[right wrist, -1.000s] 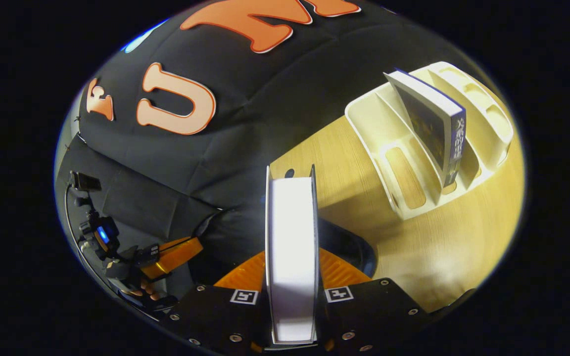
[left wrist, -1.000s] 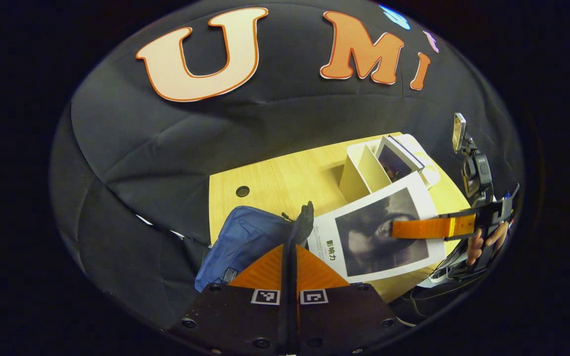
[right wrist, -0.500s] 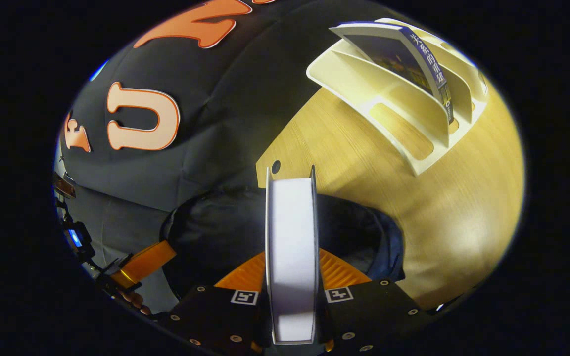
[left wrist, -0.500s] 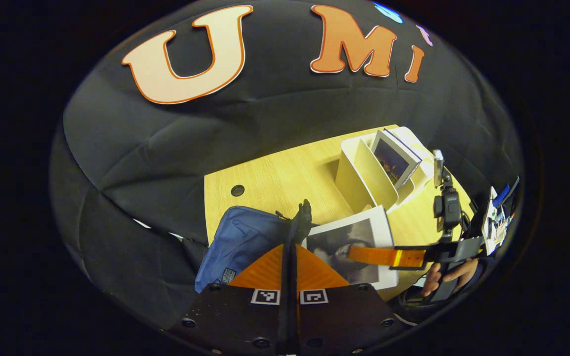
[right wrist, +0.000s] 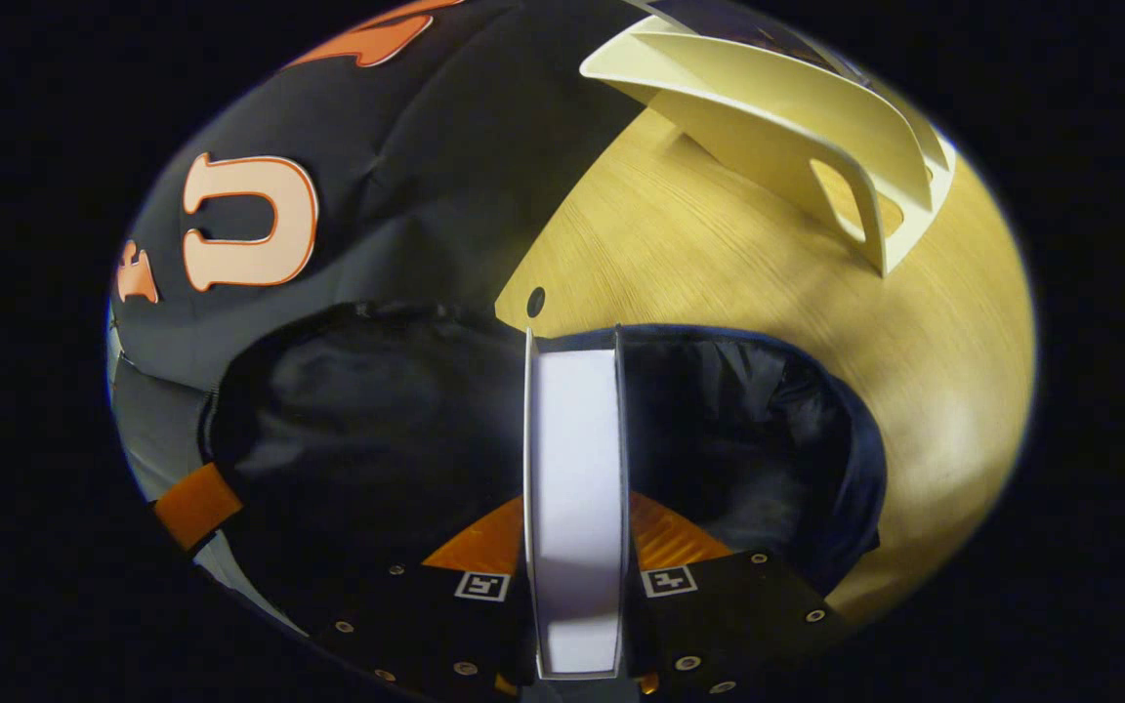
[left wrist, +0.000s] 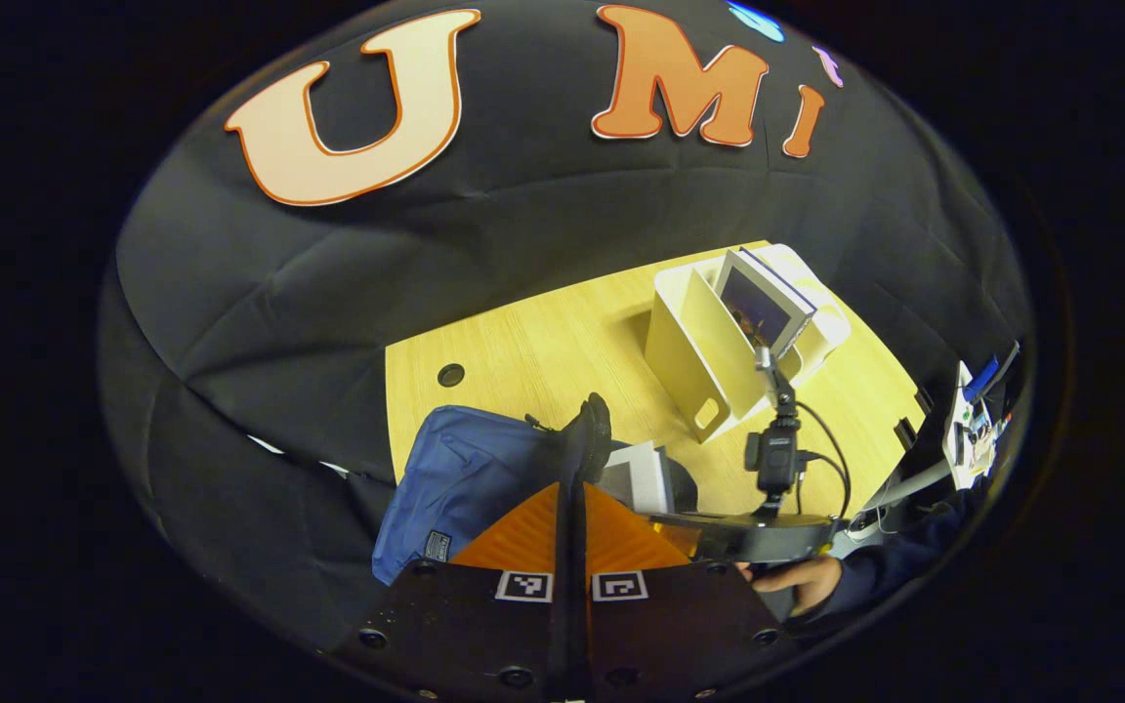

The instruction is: Open the schoolbag, grab two books from the bookshelf and put them into the schoolbag.

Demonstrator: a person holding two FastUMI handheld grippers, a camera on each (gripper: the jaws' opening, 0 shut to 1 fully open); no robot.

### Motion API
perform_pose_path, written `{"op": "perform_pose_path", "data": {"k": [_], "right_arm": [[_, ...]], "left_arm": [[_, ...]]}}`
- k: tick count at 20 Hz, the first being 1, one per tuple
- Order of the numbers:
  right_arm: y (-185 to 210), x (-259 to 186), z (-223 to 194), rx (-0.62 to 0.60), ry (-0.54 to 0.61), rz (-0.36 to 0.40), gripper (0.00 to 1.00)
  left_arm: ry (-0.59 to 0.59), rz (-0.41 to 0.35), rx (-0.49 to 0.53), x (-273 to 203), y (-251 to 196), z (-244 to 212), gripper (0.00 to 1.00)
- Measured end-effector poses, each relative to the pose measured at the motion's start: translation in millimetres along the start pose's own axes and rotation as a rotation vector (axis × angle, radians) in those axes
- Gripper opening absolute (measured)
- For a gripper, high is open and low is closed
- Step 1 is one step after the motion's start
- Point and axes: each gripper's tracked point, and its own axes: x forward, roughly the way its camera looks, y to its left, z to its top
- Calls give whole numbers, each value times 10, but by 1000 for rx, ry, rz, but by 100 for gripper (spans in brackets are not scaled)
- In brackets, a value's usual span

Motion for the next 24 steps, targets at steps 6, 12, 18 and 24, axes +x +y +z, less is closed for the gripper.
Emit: {"op": "perform_pose_path", "data": {"k": [6, 12, 18, 24], "right_arm": [[88, 306, -158, 19, 28, 27, 35], [-140, 307, -572, 24, 223, -133, 63], [-206, -66, -574, -101, 279, -259, 97], [-148, -318, -230, -123, 227, -204, 97]], "left_arm": [[4, -21, -3, 37, -91, -24, 1], [-3, -27, -32, 65, -76, -67, 1], [-28, -43, -78, 51, -79, -100, 1], [-41, -36, -88, 33, -111, -104, 1]]}}
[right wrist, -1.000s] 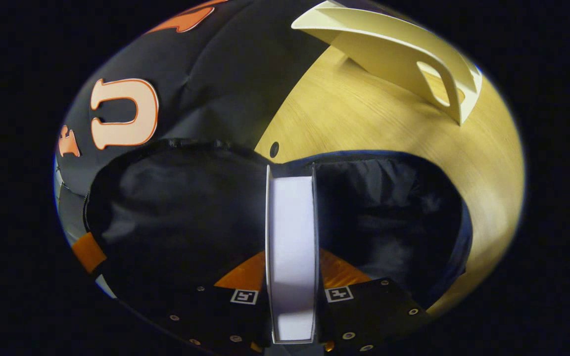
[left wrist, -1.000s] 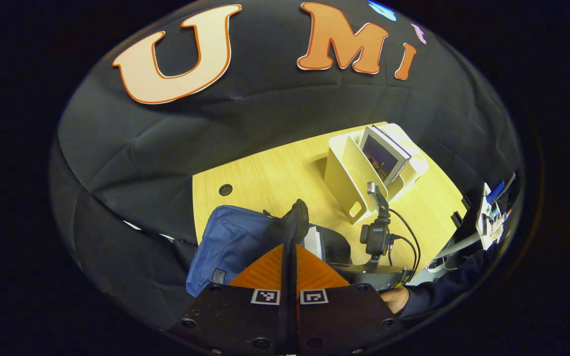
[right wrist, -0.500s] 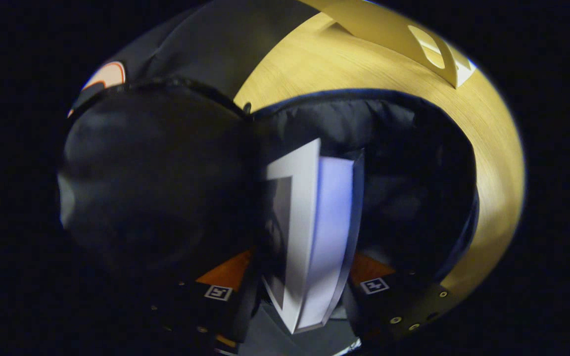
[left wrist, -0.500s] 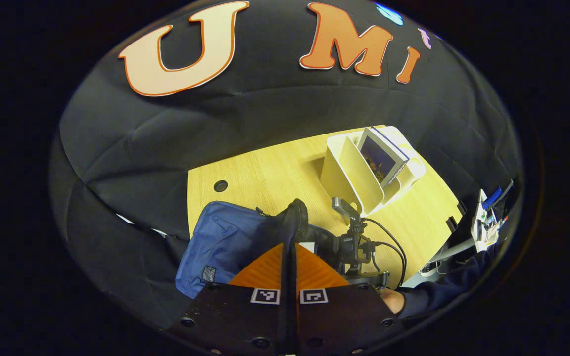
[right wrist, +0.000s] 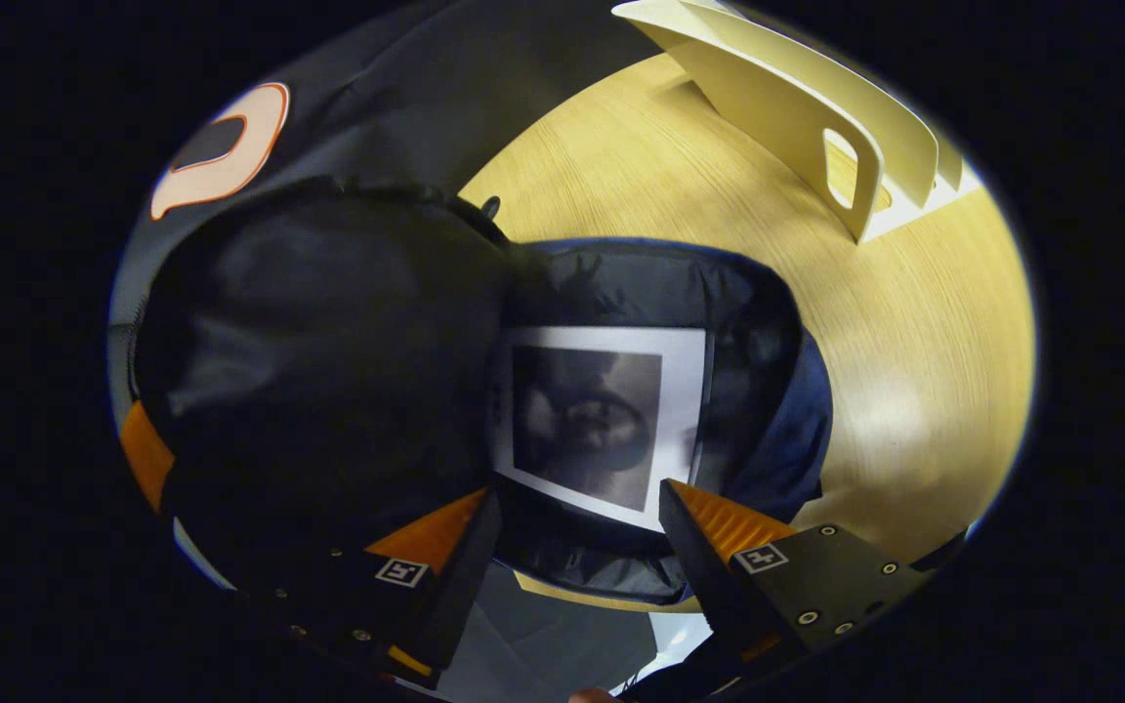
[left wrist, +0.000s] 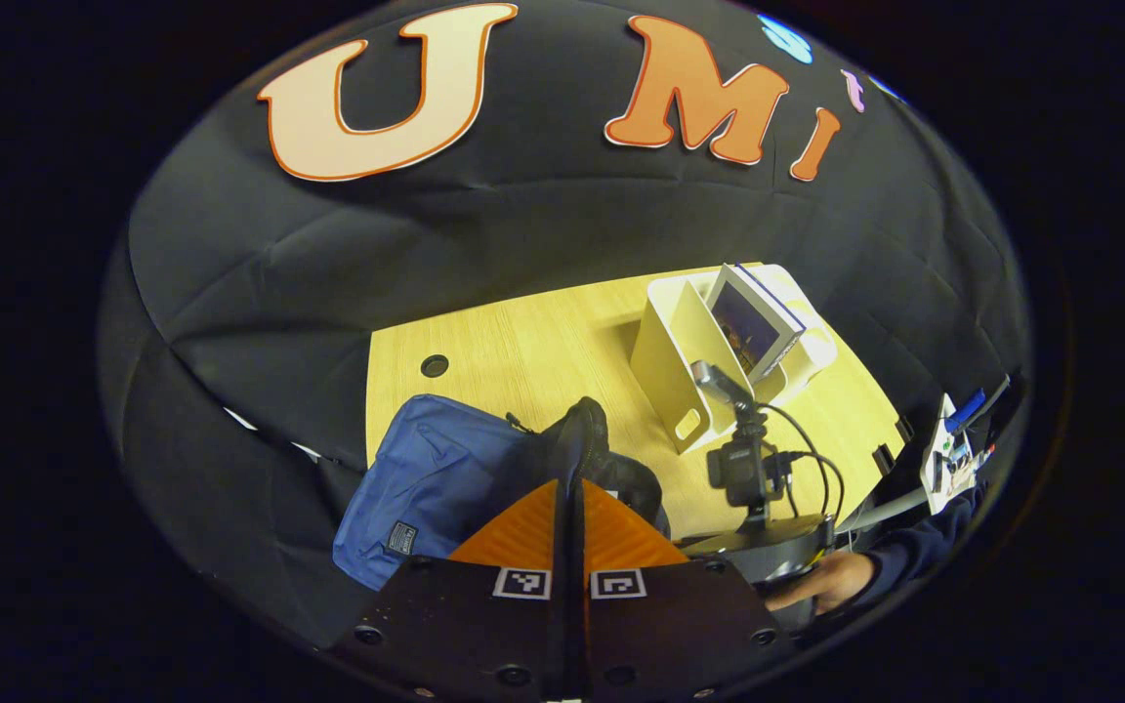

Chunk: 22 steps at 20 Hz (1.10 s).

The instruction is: Open the schoolbag, grab two books from the bookshelf and put them into the schoolbag.

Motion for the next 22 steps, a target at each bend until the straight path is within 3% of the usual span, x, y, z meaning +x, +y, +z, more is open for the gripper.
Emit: {"op": "perform_pose_path", "data": {"k": [2, 8, 13, 17, 22], "right_arm": [[39, -152, 234, 16, -63, 29, 97], [21, -600, 1249, 78, -410, 86, 97], [-232, -1106, 1539, -113, -547, -94, 97], [-403, -1537, 1576, -288, -505, -252, 97], [-622, -2139, 2066, -453, -562, -417, 97]], "left_arm": [[-4, 1, -4, -7, -15, -10, 1], [-1, 6, 14, 48, -91, -92, 1], [7, -3, -10, 98, -126, -126, 1], [10, -10, -31, 217, -182, -131, 1], [8, -16, -55, 275, -200, -141, 1]]}}
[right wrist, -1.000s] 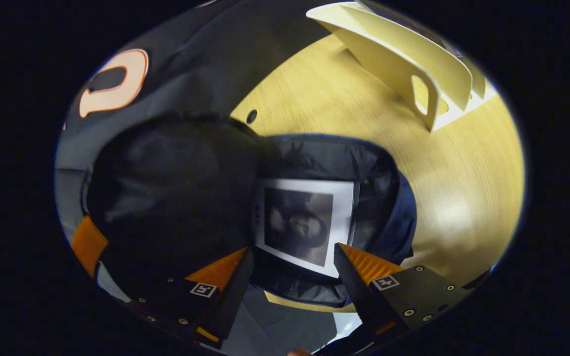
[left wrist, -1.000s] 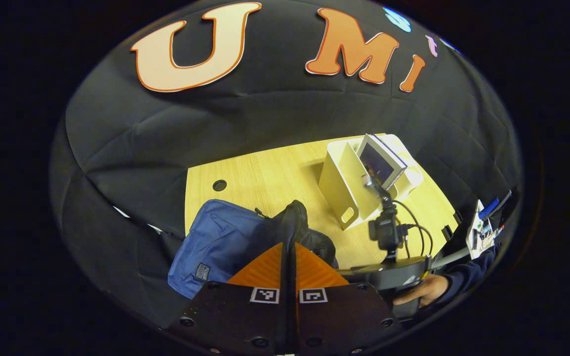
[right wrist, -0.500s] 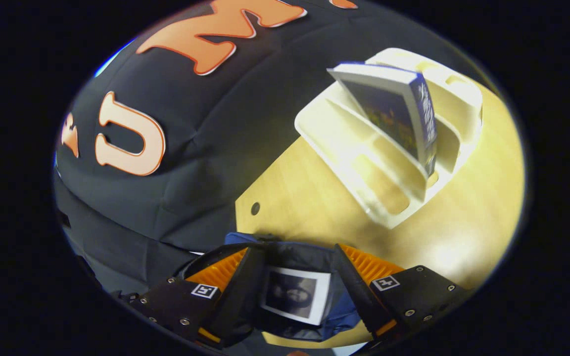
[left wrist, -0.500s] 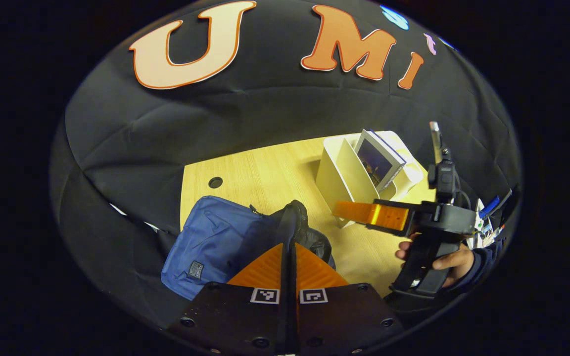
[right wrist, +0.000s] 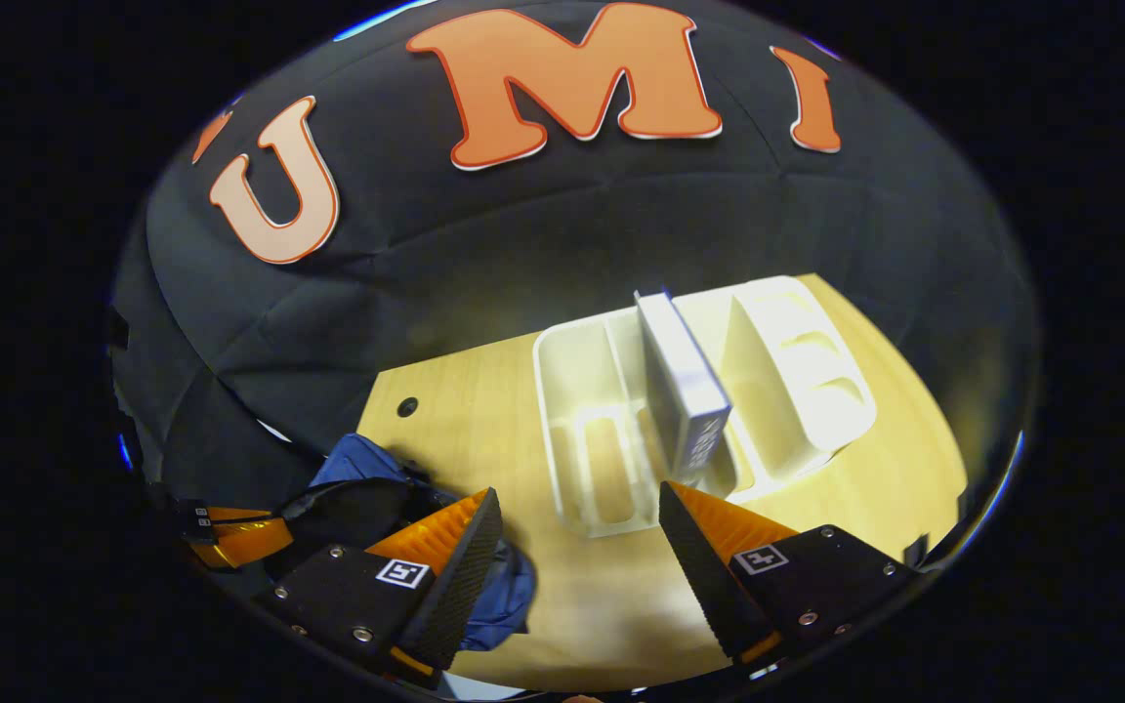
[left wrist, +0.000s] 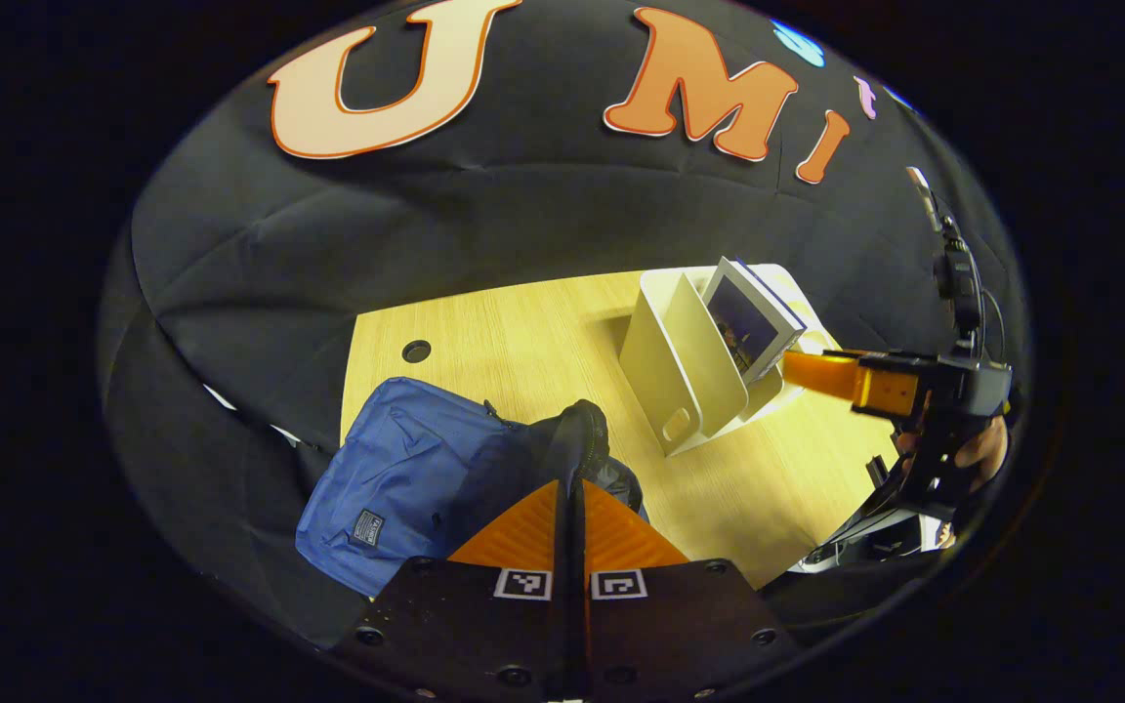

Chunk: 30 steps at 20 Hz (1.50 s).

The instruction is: Open the schoolbag, grab two books from the bookshelf and put them into the schoolbag.

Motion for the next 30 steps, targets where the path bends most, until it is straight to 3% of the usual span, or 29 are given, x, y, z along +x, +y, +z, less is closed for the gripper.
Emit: {"op": "perform_pose_path", "data": {"k": [4, 9, 13, 16, 18, 21, 23, 25, 26, 30], "right_arm": [[-374, 188, 249, -193, 76, -58, 97], [-761, 574, 628, -299, 89, -182, 97], [-750, 919, 574, -280, 226, -130, 97], [-774, 1180, 517, -296, 308, -141, 94], [-691, 1309, 423, -282, 365, -121, 86], [-636, 1422, 352, -299, 436, -119, 65], [-623, 1447, 253, -313, 490, -121, 59], [-628, 1499, 158, -321, 532, -122, 35], [-623, 1506, 116, -321, 553, -123, 43], [-683, 1514, 95, -290, 569, -116, 40]], "left_arm": [[-23, 32, 10, -45, 92, 73, 1], [-31, 57, 19, -128, 187, 79, 1], [-34, 55, 6, -121, 191, 76, 1], [-37, 55, -3, -118, 214, 80, 1], [-35, 56, -10, -115, 231, 70, 1], [-31, 54, -23, -124, 248, 34, 1], [-35, 52, -28, -137, 243, 26, 1], [-36, 52, -30, -133, 258, 22, 1], [-36, 52, -33, -127, 252, 21, 1], [-40, 47, -43, -133, 238, 10, 1]]}}
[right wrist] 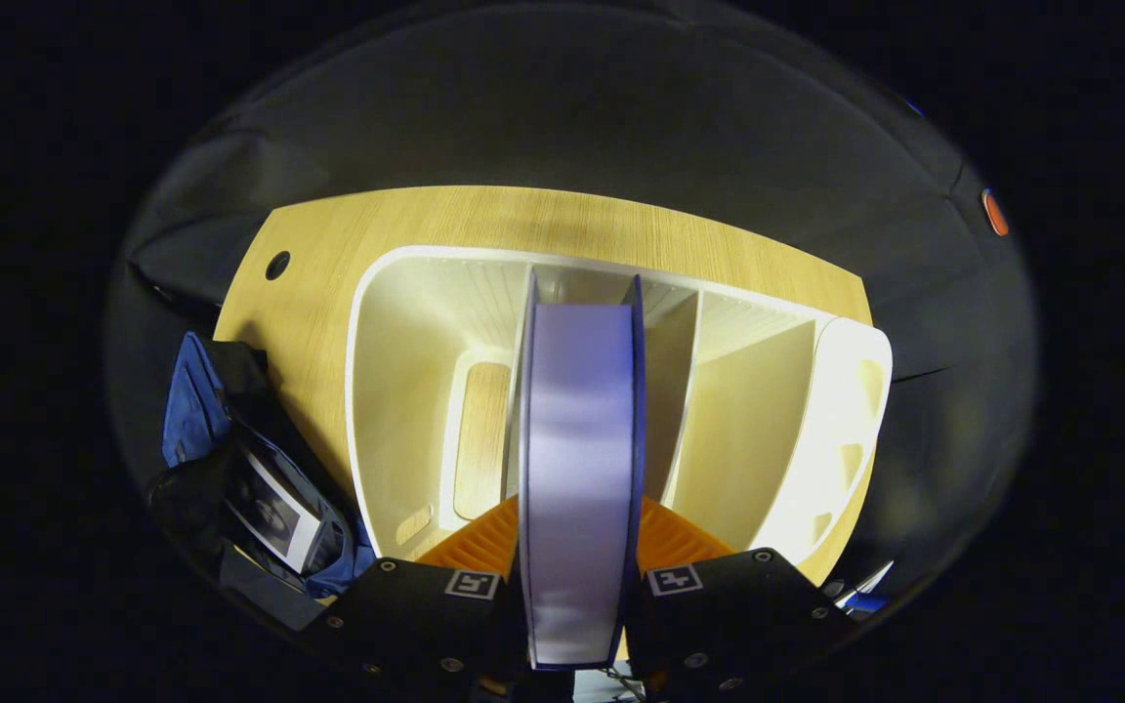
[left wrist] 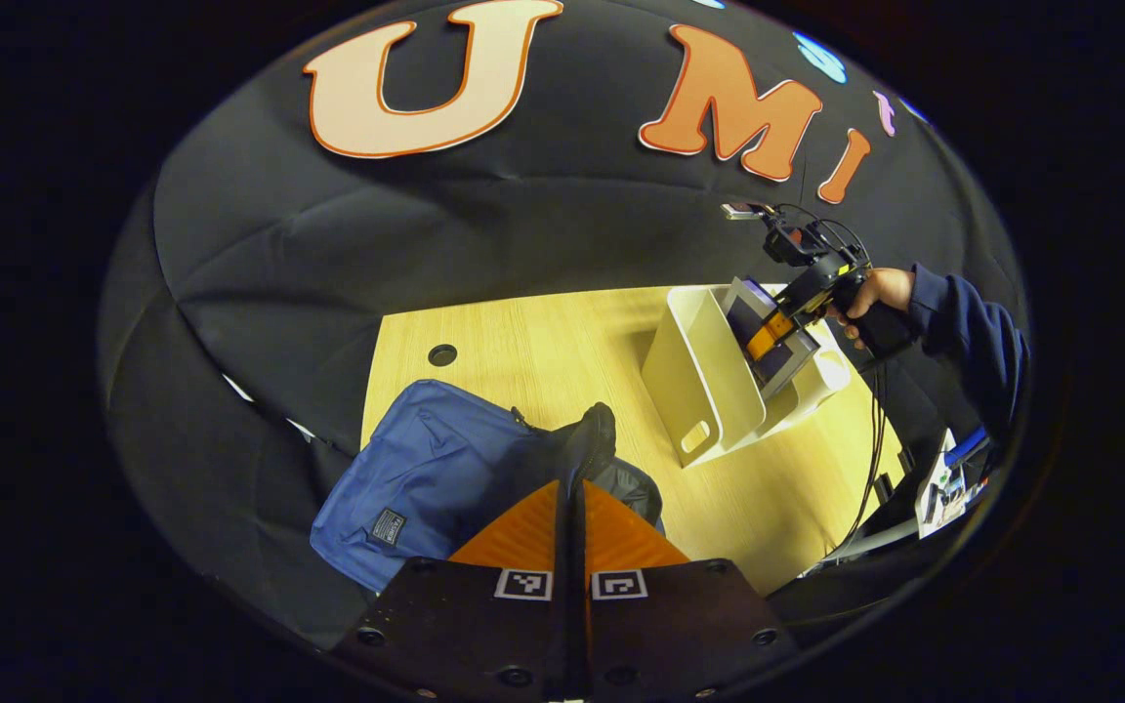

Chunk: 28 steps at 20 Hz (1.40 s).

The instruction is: Open the schoolbag, grab two books from the bookshelf and put them into the schoolbag.

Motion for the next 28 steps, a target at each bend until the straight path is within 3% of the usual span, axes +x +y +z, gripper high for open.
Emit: {"op": "perform_pose_path", "data": {"k": [1, 2, 3, 4, 5, 17, 22, 26, 28], "right_arm": [[-16, -15, -25, 14, 3, 9, 31], [-39, -41, -35, 29, -3, 17, 31], [-83, -83, -41, 31, -13, 22, 39], [-136, -148, -53, 30, -30, 21, 31], [-195, -220, -62, 23, -50, 23, 38], [-184, -1328, -640, 33, -197, 243, 38], [-201, -1589, -882, 43, -255, 291, 38], [-160, -1766, -1097, 91, -251, 377, 37], [-30, -1844, -1201, 120, -251, 456, 37]], "left_arm": [[-1, 1, -1, -1, 11, -3, 1], [-2, 2, 2, -12, 6, 3, 1], [-4, 4, 2, -18, 11, 6, 1], [-3, 3, 4, -13, 8, 8, 1], [-5, 3, 2, -9, 8, -2, 1], [9, -32, -44, 111, -167, -62, 1], [8, -14, -32, 85, -189, -80, 1], [16, -8, -13, 83, -242, -118, 1], [15, -3, -9, 79, -259, -110, 0]]}}
